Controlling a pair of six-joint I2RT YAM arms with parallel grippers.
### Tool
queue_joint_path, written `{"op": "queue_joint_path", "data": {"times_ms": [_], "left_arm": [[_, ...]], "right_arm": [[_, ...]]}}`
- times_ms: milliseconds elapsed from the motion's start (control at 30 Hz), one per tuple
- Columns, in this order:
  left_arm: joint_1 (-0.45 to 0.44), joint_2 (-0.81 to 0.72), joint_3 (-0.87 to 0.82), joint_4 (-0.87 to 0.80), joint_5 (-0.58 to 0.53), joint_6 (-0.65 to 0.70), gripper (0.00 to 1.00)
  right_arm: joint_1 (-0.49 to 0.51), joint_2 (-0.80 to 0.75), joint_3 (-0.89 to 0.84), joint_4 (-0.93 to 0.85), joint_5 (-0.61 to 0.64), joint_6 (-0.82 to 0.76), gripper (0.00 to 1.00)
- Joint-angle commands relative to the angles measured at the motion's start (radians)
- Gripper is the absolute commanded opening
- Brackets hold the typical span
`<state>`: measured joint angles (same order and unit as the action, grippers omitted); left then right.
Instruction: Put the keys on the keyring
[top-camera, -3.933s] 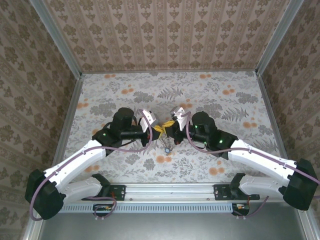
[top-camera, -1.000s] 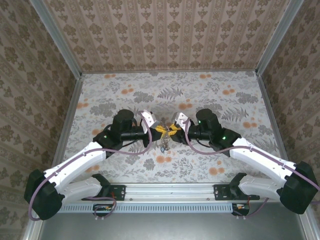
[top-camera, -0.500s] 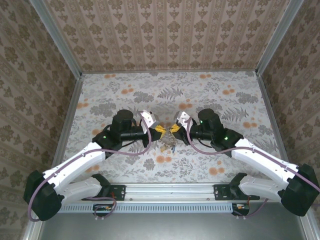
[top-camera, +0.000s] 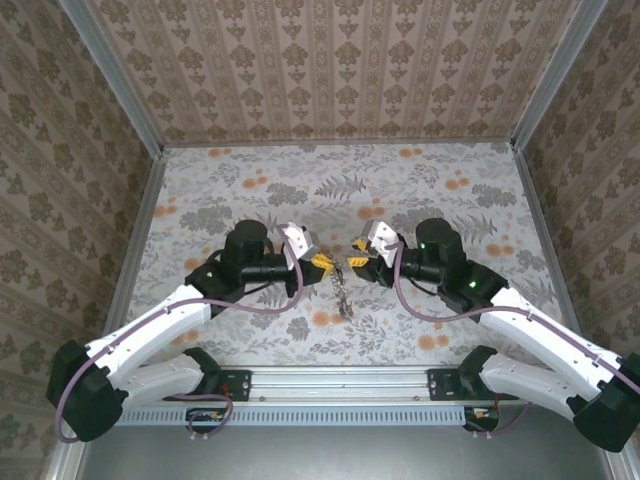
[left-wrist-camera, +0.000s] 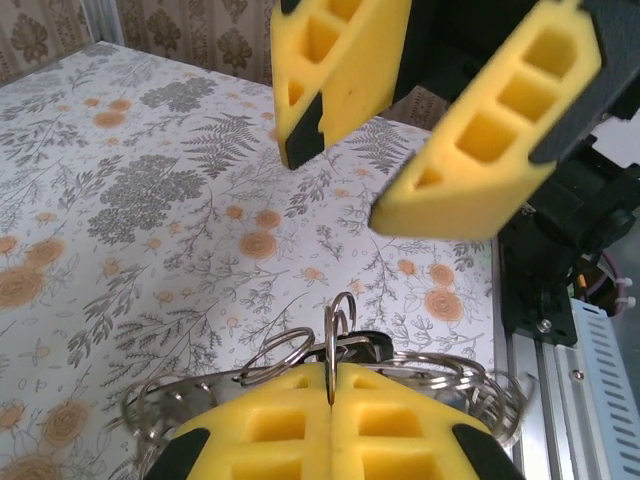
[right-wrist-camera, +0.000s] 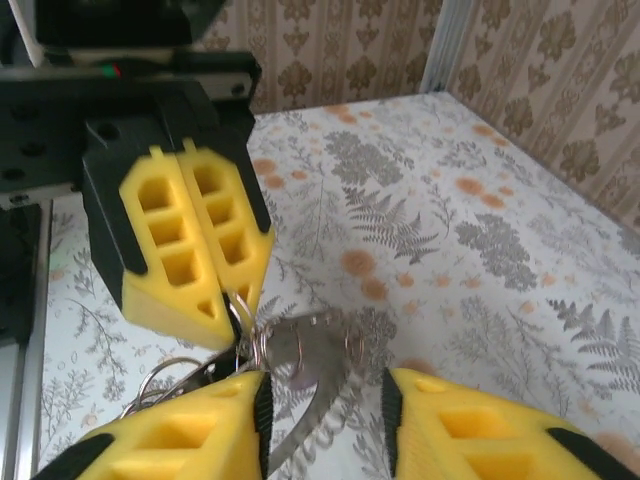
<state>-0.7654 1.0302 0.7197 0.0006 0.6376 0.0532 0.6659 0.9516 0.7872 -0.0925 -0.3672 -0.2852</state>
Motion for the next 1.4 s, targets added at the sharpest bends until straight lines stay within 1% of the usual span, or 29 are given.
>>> {"op": "queue_joint_path", "data": {"times_ms": [0,133,233,300,400,467,667,733,867,900,1033,1100,1367], "left_arm": [[-0.005,-0.011,0.037,0.037,0.061,0.051,0.0],[-0.006,-0.016,0.029,0.062,0.091,0.076,0.0],[-0.008,-0.021,0.018,0.084,0.112,0.106,0.0],[-0.012,-0.032,-0.001,0.12,0.12,0.123,0.0],[-0.016,-0.054,-0.026,0.164,0.122,0.134,0.0],[-0.017,-0.059,-0.023,0.157,0.117,0.14,0.0],[-0.027,-0.056,-0.031,0.176,0.121,0.137,0.0],[-0.029,-0.05,-0.03,0.171,0.117,0.136,0.0],[-0.029,-0.048,-0.032,0.171,0.119,0.136,0.0],[-0.031,-0.048,-0.032,0.171,0.121,0.135,0.0],[-0.032,-0.042,-0.034,0.175,0.133,0.135,0.0],[-0.034,-0.035,-0.031,0.173,0.137,0.136,0.0],[-0.038,-0.02,-0.017,0.166,0.144,0.137,0.0]], "right_arm": [[-0.005,0.023,0.06,-0.035,-0.094,-0.142,0.29],[-0.005,0.058,0.11,-0.115,-0.171,-0.217,0.27],[-0.005,0.085,0.155,-0.214,-0.204,-0.289,0.23],[-0.005,0.102,0.176,-0.262,-0.204,-0.306,0.2],[-0.003,0.113,0.175,-0.271,-0.199,-0.299,0.17],[-0.003,0.116,0.164,-0.257,-0.194,-0.283,0.15],[0.007,0.116,0.142,-0.225,-0.17,-0.266,0.14],[0.009,0.103,0.142,-0.227,-0.167,-0.278,0.15],[0.005,0.05,0.146,-0.261,-0.089,-0.335,0.18],[0.0,0.039,0.155,-0.28,-0.084,-0.348,0.21],[-0.001,0.044,0.239,-0.425,-0.123,-0.428,0.25],[0.001,0.059,0.271,-0.476,-0.132,-0.452,0.25],[0.028,0.085,0.273,-0.45,-0.154,-0.458,0.26]]}}
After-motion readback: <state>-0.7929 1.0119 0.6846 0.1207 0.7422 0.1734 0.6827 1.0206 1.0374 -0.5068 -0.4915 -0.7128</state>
